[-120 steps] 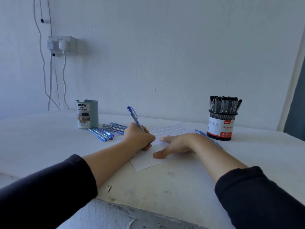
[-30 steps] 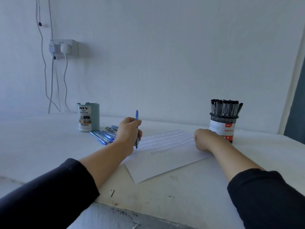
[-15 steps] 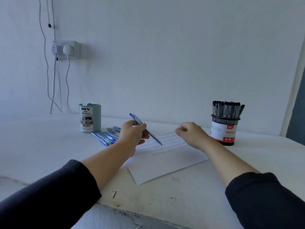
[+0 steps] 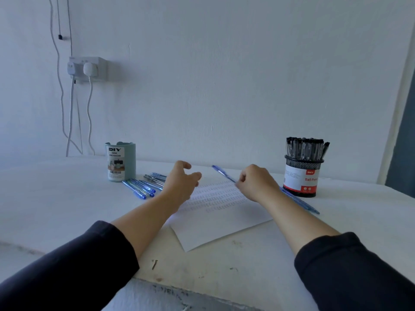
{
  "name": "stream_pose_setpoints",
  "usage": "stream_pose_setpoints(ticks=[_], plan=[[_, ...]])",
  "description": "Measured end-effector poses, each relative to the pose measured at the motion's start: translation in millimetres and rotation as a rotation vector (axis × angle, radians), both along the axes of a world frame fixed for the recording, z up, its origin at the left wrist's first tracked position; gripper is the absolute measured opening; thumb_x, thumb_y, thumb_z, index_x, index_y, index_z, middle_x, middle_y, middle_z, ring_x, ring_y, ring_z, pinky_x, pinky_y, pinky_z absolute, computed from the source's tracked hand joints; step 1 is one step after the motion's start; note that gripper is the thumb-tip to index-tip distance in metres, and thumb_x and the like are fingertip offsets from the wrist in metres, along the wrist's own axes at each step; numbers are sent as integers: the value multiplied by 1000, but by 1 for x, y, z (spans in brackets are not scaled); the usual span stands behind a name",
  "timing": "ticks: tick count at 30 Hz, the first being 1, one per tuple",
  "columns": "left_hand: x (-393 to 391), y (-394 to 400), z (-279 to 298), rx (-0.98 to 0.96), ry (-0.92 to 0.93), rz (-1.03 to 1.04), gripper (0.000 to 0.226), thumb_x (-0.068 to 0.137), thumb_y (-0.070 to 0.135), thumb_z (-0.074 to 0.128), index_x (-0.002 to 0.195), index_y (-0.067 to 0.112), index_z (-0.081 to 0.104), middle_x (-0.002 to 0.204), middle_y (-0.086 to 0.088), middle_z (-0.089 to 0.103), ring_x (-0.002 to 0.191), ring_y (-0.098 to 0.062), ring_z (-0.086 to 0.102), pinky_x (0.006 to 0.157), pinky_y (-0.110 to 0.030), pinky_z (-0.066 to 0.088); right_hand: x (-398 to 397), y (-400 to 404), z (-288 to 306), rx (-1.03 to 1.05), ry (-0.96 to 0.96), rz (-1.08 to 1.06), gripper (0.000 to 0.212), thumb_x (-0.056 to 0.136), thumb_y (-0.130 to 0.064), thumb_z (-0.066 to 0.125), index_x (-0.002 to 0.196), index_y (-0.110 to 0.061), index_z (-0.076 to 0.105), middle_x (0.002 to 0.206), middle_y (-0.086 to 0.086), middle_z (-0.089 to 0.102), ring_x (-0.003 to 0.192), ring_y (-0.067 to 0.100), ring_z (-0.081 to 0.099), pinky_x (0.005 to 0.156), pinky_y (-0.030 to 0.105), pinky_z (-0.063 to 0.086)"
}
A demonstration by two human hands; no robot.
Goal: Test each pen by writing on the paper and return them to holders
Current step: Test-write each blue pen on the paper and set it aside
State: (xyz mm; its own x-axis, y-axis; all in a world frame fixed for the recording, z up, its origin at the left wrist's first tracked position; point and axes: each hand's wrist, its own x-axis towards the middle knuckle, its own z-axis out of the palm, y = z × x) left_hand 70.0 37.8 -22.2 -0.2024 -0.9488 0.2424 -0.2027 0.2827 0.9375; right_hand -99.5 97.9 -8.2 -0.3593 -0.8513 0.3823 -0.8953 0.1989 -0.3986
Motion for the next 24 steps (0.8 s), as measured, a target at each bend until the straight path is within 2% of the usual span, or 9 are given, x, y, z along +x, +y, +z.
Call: stream_pose_setpoints(ticks=[3, 5, 8, 11, 14, 16, 17, 20, 24], plan=[[10, -14, 0, -184, -205, 221, 18, 92, 15, 50, 109, 19, 45, 84, -4, 59, 68, -22, 54, 67, -37, 52, -13, 10, 1, 85, 82, -233, 22, 88, -6, 52, 110, -7, 56, 110, 11, 60, 100, 30, 59, 73, 29, 42], [22, -24, 3, -230, -296, 361, 19, 87, 11, 47, 104, 19, 50, 88, -4, 60, 82, -27, 58, 76, -40, 51, -21, 16, 1, 132, 137, -324, 26, 89, -6, 51, 115, -8, 52, 112, 10, 59, 101, 28, 57, 75, 31, 40], [44, -39, 7, -162, -397, 562, 22, 83, 7, 46, 97, 22, 55, 99, -5, 58, 103, -30, 51, 89, -40, 43, -27, 18, -2, 171, 180, -414, 26, 90, -8, 48, 116, -13, 52, 108, 7, 58, 101, 26, 55, 80, 31, 37], [62, -53, 4, -53, -465, 635, 24, 84, 9, 47, 98, 19, 62, 109, -9, 59, 103, -31, 46, 88, -42, 37, -27, 20, -3, 215, 214, -484, 23, 90, -11, 50, 113, -15, 54, 90, 4, 49, 87, 24, 47, 80, 31, 34], [65, -57, 1, -94, -514, 585, 28, 84, 5, 47, 83, 25, 65, 99, -8, 61, 103, -32, 47, 90, -41, 41, -26, 20, -4, 253, 248, -515, 23, 90, -14, 50, 112, -16, 55, 92, 4, 52, 89, 24, 49, 81, 33, 32], [60, -56, 0, -161, -584, 477, 34, 83, 3, 45, 68, 29, 61, 84, -3, 60, 103, -32, 51, 91, -42, 44, -25, 18, -4, 249, 257, -504, 25, 90, -16, 50, 115, -17, 55, 106, 4, 58, 104, 25, 52, 84, 33, 31], [56, -53, -1, -196, -642, 420, 36, 82, 3, 43, 65, 30, 60, 82, 0, 62, 102, -30, 53, 92, -42, 43, -24, 18, -4, 243, 258, -489, 28, 91, -17, 50, 118, -17, 54, 114, 5, 58, 111, 26, 50, 87, 34, 31], [50, -48, -3, -282, -813, 306, 30, 80, 5, 47, 74, 30, 63, 93, 8, 62, 103, -21, 50, 88, -37, 35, -20, 12, -4, 227, 233, -370, 30, 91, -19, 47, 121, -16, 51, 125, 7, 54, 120, 28, 44, 97, 36, 30], [49, -49, -7, -339, -932, 203, 26, 83, 7, 54, 83, 33, 59, 95, 10, 54, 108, -20, 49, 91, -39, 36, -9, 5, -6, 213, 171, -174, 30, 91, -26, 48, 119, -17, 52, 125, 7, 54, 119, 28, 45, 97, 36, 30]])
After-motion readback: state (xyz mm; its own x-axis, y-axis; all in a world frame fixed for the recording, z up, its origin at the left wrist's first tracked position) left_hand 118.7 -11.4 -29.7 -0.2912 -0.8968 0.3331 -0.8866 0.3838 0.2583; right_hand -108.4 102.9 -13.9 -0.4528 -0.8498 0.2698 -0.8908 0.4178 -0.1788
